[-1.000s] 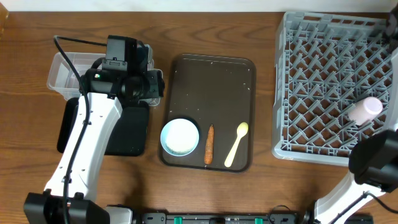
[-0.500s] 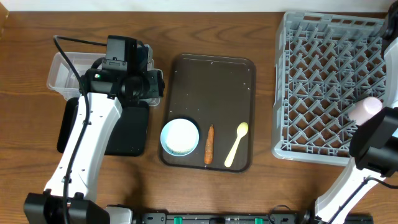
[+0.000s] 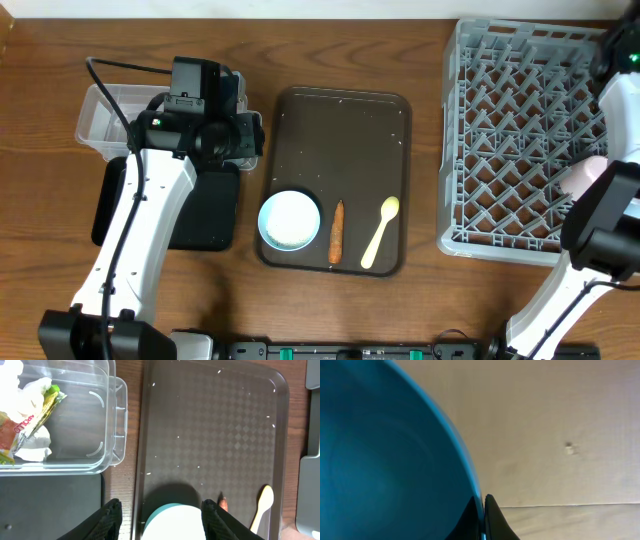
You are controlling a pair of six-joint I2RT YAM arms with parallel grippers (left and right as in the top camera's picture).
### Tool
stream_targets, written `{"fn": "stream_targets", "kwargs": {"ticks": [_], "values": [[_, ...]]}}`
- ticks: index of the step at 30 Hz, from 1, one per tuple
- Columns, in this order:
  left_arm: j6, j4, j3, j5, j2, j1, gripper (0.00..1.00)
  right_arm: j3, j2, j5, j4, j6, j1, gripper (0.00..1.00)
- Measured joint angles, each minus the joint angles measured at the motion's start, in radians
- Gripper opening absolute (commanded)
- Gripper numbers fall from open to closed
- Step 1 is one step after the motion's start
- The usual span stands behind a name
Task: Sort waste into correct bins and load items into the dishwasher rack
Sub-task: 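Lower the blue bowl into the rack and open the right gripper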
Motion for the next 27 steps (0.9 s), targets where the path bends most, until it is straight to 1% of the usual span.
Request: {"fn": "stream_targets", "kwargs": {"ticks": [2, 9, 10, 11, 12, 15, 16, 19, 21, 25, 27], "values": [[0.000, 0.000, 0.000, 0.000, 0.000, 0.000, 0.54, -0.026, 0.001, 0.008, 0.040, 0.010, 0.000, 0.01], [0.000, 0.000, 0.000, 0.000, 0.000, 0.000, 0.53, -0.059, -0.011, 0.033, 0.059, 0.059, 0.004, 0.02], [0.000, 0.000, 0.000, 0.000, 0.000, 0.000, 0.54, -0.061, -0.012, 0.049, 0.057, 0.076, 0.009, 0.05], [0.000, 0.000, 0.000, 0.000, 0.000, 0.000, 0.54, -0.064, -0.012, 0.066, 0.055, 0.095, 0.013, 0.12], [0.000, 0.000, 0.000, 0.000, 0.000, 0.000, 0.54, -0.065, -0.012, 0.077, 0.050, 0.109, 0.016, 0.16], [0.000, 0.000, 0.000, 0.000, 0.000, 0.000, 0.54, -0.090, -0.010, 0.127, 0.030, 0.132, 0.035, 0.21], [0.000, 0.000, 0.000, 0.000, 0.000, 0.000, 0.54, -0.098, -0.009, 0.142, 0.027, 0.138, 0.042, 0.24], [0.000, 0.000, 0.000, 0.000, 0.000, 0.000, 0.54, -0.103, 0.000, 0.191, 0.022, 0.163, 0.066, 0.37], [0.000, 0.000, 0.000, 0.000, 0.000, 0.000, 0.54, -0.103, 0.000, 0.222, 0.005, 0.182, 0.082, 0.48], [0.000, 0.000, 0.000, 0.000, 0.000, 0.000, 0.54, -0.103, 0.000, 0.256, -0.045, 0.230, 0.099, 0.57], [0.000, 0.000, 0.000, 0.000, 0.000, 0.000, 0.54, -0.103, 0.000, 0.259, -0.066, 0.247, 0.102, 0.60]]}}
